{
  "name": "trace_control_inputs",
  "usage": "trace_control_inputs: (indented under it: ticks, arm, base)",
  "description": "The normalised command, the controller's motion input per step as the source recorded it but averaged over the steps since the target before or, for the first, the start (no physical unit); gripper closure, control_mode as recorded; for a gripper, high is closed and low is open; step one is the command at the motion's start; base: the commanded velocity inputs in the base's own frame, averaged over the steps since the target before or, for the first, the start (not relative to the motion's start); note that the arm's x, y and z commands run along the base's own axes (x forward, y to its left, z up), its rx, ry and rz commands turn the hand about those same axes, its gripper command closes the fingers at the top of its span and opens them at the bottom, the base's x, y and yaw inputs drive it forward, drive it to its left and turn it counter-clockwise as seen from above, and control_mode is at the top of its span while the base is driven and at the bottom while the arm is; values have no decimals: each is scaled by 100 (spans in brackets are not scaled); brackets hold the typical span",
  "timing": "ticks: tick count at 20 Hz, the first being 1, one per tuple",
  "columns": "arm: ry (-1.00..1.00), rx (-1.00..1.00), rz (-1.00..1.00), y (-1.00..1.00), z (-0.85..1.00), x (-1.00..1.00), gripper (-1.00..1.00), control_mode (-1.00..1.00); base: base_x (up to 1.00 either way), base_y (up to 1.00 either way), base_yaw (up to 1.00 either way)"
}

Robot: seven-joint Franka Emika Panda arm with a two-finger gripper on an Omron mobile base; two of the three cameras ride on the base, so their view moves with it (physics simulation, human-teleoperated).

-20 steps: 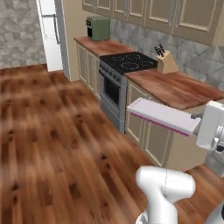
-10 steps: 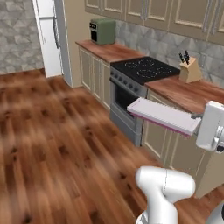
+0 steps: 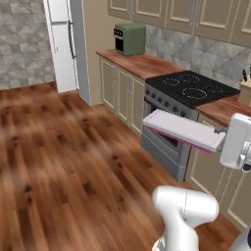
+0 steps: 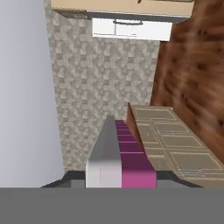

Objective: The ice cube tray has been filled with water. Take the tray and place it in the freezer to make ice. Close the freezer door after placing the tray.

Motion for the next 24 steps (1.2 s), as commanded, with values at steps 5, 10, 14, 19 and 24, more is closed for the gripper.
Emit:
trace_control_inputs:
  ticks: [5,10,14,19,24]
  arm:
    - [0,0,0,0,0,0,100,100]
    - [0,0,0,0,0,0,100,100]
    - [0,0,0,0,0,0,100,100]
    - [0,0,0,0,0,0,100,100]
    - [0,0,0,0,0,0,100,100]
  base:
    - [100,62,0]
    - [100,55,0]
    - [100,51,0]
    - [100,51,0]
    - [100,49,0]
